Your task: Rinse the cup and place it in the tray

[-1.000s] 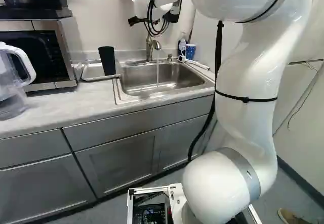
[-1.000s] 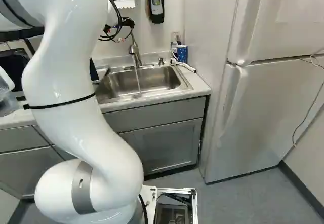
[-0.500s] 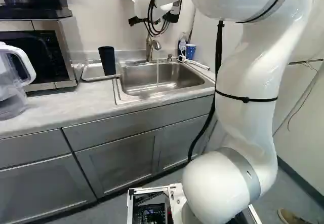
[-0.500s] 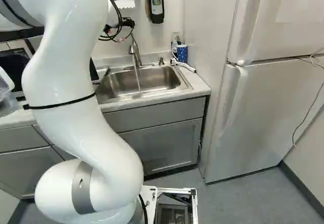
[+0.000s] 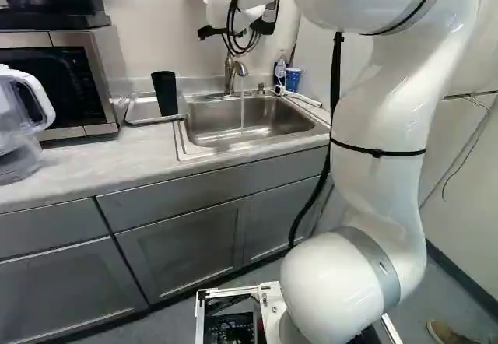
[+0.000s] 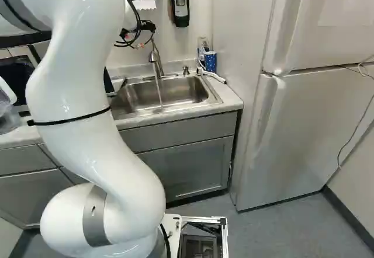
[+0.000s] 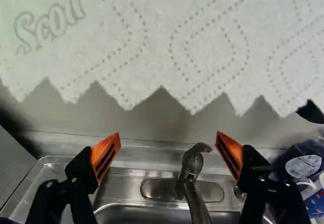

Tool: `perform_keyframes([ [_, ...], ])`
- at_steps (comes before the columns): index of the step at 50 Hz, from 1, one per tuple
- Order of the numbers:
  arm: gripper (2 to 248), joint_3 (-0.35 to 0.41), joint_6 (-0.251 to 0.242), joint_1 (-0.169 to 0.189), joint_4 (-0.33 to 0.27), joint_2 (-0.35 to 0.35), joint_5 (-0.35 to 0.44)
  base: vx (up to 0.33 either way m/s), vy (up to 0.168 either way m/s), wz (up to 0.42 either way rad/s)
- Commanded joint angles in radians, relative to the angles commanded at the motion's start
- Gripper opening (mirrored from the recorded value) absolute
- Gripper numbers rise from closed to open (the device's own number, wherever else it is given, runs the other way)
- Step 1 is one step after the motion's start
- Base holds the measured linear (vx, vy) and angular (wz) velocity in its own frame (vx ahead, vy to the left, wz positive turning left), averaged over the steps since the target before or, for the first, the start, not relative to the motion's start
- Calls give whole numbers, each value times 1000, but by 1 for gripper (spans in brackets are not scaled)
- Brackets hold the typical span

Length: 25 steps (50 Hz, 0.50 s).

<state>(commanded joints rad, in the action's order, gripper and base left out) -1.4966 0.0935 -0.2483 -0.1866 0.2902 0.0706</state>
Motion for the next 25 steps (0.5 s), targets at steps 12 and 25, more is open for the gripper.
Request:
perform_keyframes([
  [12,247,-12,0,1,0,10,-2,0,0,0],
  [25,247,-12,0,1,0,10,-18,0,0,0],
])
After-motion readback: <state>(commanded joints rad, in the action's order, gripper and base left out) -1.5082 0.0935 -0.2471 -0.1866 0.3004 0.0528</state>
